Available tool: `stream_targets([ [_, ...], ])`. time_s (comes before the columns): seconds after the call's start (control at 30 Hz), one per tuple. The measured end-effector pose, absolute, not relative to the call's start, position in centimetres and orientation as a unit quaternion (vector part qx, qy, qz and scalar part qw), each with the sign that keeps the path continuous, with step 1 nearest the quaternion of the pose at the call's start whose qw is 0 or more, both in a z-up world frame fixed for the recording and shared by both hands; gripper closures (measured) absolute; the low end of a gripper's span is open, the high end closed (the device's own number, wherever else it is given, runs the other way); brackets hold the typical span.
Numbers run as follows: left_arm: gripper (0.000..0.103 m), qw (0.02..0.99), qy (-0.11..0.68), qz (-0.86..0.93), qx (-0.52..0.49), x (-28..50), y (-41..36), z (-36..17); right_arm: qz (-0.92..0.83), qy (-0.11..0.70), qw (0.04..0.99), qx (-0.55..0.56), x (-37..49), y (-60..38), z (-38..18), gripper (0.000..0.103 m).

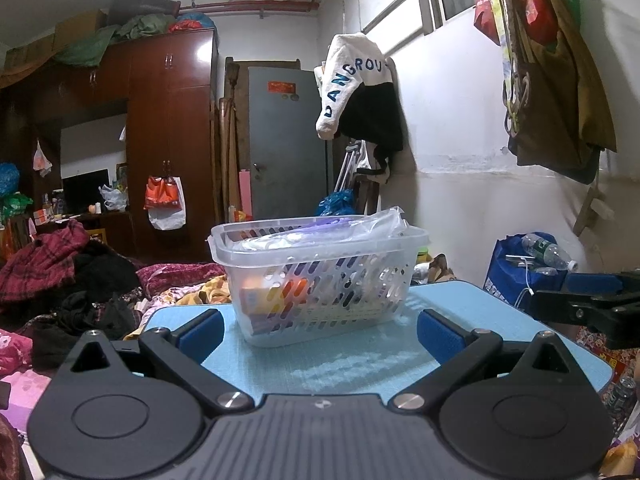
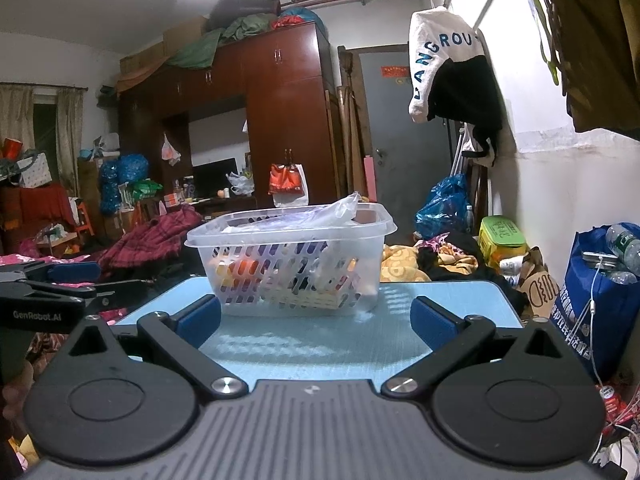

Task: Organize objects

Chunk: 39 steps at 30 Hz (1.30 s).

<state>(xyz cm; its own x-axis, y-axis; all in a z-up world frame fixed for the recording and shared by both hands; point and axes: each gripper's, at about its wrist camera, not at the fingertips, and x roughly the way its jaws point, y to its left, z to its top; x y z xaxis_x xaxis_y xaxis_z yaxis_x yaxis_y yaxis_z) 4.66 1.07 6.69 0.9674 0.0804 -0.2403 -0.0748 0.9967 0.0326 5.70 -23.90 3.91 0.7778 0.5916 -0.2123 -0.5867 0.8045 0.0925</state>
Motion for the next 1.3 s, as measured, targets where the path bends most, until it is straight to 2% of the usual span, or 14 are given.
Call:
stream_targets([
  [1.3, 0.0, 0.992, 0.12, 0.027, 0.013, 5.41, 0.27, 6.14, 0.309, 0.121, 0.943, 0.017, 5.95, -23.6, 3.66, 0.0],
])
